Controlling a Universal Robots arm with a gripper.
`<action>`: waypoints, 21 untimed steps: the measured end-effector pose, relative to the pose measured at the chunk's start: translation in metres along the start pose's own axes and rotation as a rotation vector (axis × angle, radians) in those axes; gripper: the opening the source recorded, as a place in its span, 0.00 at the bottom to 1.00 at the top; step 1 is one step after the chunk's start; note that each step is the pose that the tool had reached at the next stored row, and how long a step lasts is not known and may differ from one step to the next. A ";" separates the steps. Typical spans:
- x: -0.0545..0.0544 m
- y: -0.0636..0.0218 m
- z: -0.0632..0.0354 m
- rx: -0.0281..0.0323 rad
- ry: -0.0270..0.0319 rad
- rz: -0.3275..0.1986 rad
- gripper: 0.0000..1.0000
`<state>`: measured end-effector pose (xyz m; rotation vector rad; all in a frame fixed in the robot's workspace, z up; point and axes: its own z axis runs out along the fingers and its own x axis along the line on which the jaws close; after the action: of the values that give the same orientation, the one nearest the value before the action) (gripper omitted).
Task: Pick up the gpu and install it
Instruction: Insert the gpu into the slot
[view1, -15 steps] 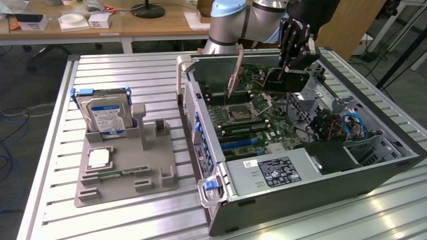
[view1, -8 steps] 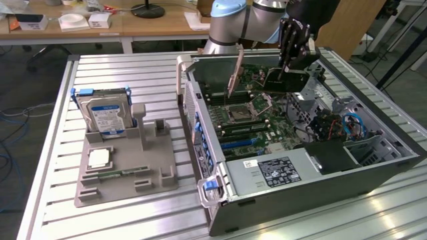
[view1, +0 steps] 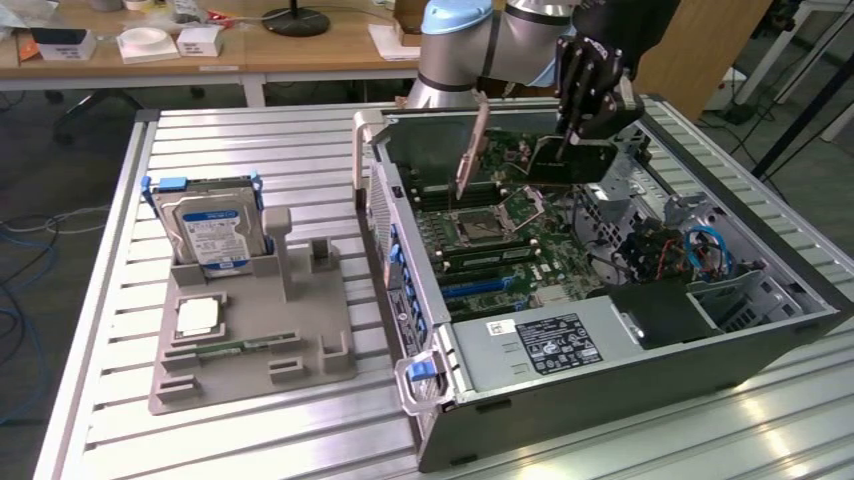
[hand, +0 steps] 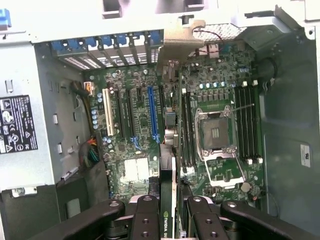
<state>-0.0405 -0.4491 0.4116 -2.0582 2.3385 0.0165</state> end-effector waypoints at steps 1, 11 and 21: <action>0.000 0.0000 0.0000 -0.0002 -0.0001 -0.010 0.26; 0.000 0.0000 0.0000 -0.0024 -0.0009 -0.091 0.26; 0.000 0.0000 0.0000 -0.0031 -0.0011 -0.117 0.26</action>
<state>-0.0405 -0.4491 0.4116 -2.1917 2.2148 0.0189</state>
